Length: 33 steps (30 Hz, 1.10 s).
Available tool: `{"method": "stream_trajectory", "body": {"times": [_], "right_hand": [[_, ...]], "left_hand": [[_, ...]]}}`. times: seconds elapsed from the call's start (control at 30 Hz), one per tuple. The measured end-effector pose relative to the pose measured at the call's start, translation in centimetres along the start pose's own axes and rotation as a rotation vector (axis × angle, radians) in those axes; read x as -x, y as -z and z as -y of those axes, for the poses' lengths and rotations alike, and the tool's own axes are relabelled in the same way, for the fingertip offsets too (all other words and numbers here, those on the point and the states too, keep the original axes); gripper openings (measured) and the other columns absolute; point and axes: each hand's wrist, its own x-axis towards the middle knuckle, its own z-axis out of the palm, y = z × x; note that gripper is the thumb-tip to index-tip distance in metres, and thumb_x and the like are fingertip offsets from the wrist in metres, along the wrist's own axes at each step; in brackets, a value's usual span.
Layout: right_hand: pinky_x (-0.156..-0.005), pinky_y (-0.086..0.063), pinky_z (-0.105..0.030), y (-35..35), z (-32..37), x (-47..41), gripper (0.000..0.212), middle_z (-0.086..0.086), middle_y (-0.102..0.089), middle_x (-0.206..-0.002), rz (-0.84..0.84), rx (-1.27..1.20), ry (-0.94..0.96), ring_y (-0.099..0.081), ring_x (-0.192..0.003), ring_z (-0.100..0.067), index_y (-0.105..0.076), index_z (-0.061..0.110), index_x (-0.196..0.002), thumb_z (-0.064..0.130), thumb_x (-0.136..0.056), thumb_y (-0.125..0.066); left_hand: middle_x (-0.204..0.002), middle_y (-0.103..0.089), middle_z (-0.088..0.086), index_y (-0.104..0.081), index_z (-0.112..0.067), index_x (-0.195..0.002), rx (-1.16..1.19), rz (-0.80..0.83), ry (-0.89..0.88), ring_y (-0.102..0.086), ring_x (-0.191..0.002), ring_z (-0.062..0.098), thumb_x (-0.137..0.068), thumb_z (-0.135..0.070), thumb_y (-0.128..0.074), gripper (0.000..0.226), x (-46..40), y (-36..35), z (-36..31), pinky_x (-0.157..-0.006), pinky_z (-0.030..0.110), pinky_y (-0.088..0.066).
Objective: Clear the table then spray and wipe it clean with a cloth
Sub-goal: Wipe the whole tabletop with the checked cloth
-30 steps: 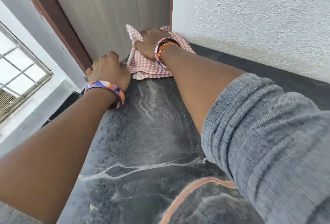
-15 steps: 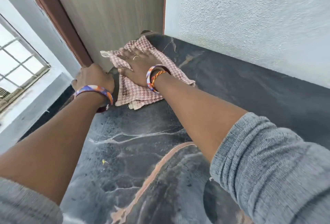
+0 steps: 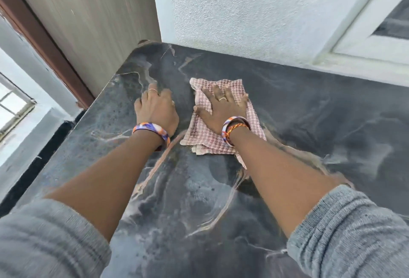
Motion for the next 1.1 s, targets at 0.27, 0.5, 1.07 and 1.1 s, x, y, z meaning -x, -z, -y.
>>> {"method": "stream_trajectory", "body": {"times": [0.27,0.5,1.07,1.1], "right_hand": [[-0.111,0.005,-0.065,-0.3,-8.4,14.7,0.067,0.007,-0.002,-0.161,-0.051,-0.029,-0.478,0.002,-0.149,-0.022,-0.008,0.038,-0.150,0.066,-0.091,-0.021],[-0.116,0.003,-0.057,-1.4,-7.6,22.3,0.070,0.001,0.001,-0.161,-0.077,-0.103,-0.684,0.004,-0.149,-0.026,-0.005,0.030,-0.152,0.063,-0.092,-0.021],[-0.119,0.001,-0.050,-3.2,9.0,14.3,0.070,-0.006,-0.001,-0.161,-0.042,-0.068,-0.423,0.003,-0.148,-0.031,-0.004,0.022,-0.152,0.056,-0.095,-0.023],[-0.119,0.001,-0.050,-3.3,10.3,13.1,0.070,-0.006,-0.002,-0.161,-0.043,-0.071,-0.410,0.003,-0.148,-0.031,-0.005,0.022,-0.152,0.056,-0.095,-0.024]], "left_hand": [[-0.154,-0.020,0.017,-0.047,-0.010,-0.128,0.028,0.095,-0.234,-0.023,-0.141,0.032,-0.092,-0.012,-0.042,0.036,8.7,-1.1,-4.3,-0.112,0.046,-0.019],[-0.154,-0.020,0.017,-0.043,-0.009,-0.132,0.017,0.122,-0.282,-0.021,-0.141,0.032,-0.095,-0.016,-0.038,0.038,13.1,0.2,-2.6,-0.114,0.046,-0.017],[-0.132,-0.045,0.031,-0.050,0.005,-0.120,0.078,-0.041,0.240,-0.040,-0.124,0.047,-0.093,-0.020,-0.038,0.038,3.3,3.2,15.6,-0.105,0.052,-0.030],[-0.130,-0.047,0.032,-0.050,0.006,-0.118,0.127,-0.031,0.255,-0.042,-0.122,0.048,-0.093,-0.020,-0.037,0.038,1.8,3.1,16.9,-0.104,0.052,-0.032]]}}
